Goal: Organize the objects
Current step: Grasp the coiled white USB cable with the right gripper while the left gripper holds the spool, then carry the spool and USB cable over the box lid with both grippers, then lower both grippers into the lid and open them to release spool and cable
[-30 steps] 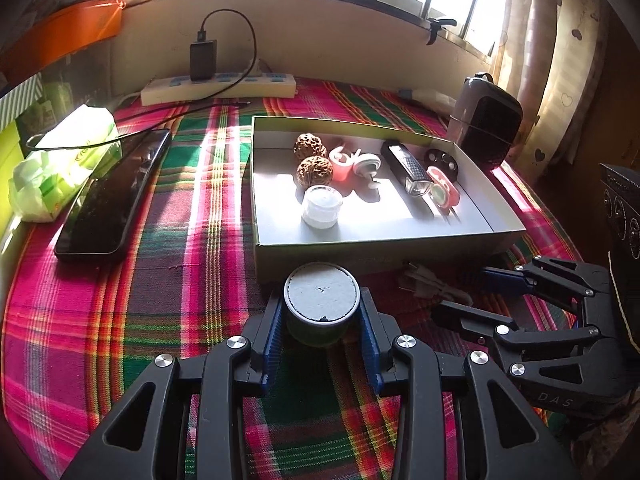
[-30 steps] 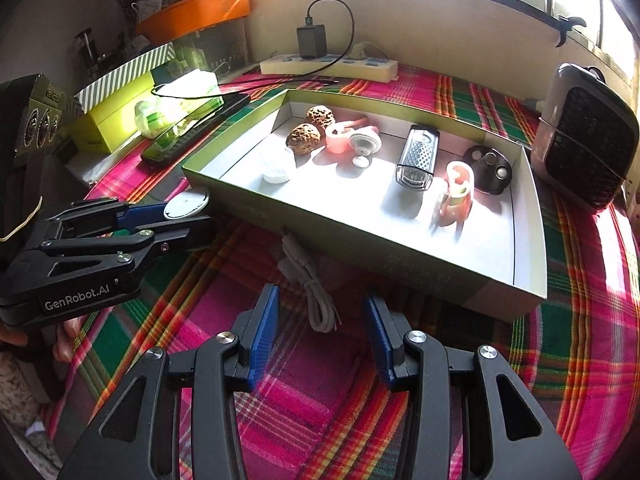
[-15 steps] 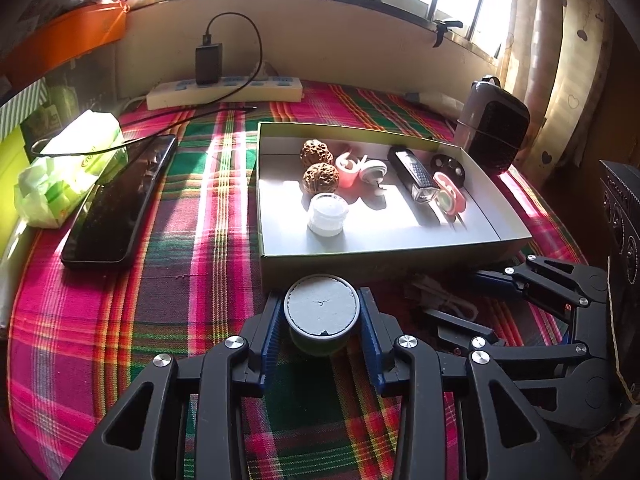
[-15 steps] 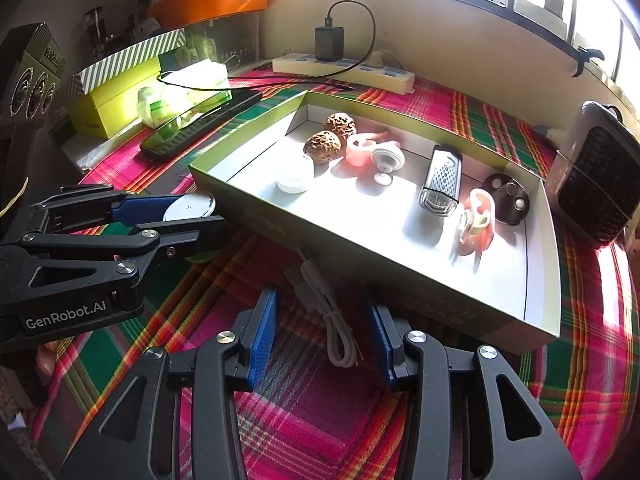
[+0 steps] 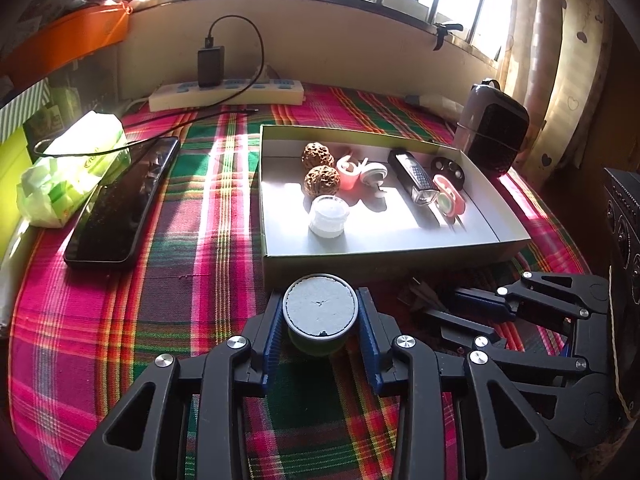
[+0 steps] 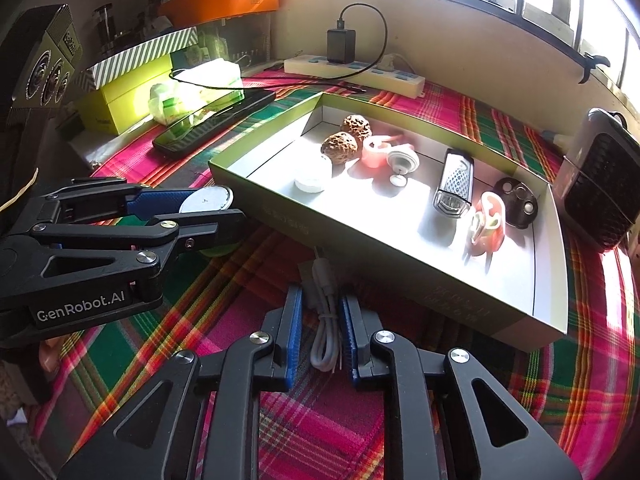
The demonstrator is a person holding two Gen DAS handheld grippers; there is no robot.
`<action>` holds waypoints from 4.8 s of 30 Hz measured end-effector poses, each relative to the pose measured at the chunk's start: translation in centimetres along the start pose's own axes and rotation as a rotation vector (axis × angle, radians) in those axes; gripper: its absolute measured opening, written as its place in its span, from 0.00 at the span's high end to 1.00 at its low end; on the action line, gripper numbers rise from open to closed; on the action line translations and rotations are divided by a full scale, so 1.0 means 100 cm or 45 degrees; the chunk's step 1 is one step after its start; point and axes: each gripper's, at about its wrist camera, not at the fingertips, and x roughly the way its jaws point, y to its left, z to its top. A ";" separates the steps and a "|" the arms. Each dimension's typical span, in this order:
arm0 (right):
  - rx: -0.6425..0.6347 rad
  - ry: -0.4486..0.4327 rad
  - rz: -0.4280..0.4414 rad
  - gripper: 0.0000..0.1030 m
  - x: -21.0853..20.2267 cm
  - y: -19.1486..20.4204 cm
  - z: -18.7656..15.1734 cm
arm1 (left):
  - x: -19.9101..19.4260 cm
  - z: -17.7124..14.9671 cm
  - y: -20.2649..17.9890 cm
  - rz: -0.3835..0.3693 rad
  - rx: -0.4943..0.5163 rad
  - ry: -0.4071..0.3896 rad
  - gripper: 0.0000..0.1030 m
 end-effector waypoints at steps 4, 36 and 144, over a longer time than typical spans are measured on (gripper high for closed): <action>0.009 -0.002 0.006 0.82 -0.001 0.001 -0.001 | 0.000 0.000 -0.001 0.001 0.002 0.000 0.69; 0.104 -0.052 0.048 0.82 -0.019 -0.005 -0.006 | -0.017 -0.002 -0.011 0.000 0.030 -0.049 0.69; 0.422 0.037 -0.309 0.81 0.019 -0.132 0.046 | 0.070 0.066 -0.049 -0.061 0.140 0.043 0.69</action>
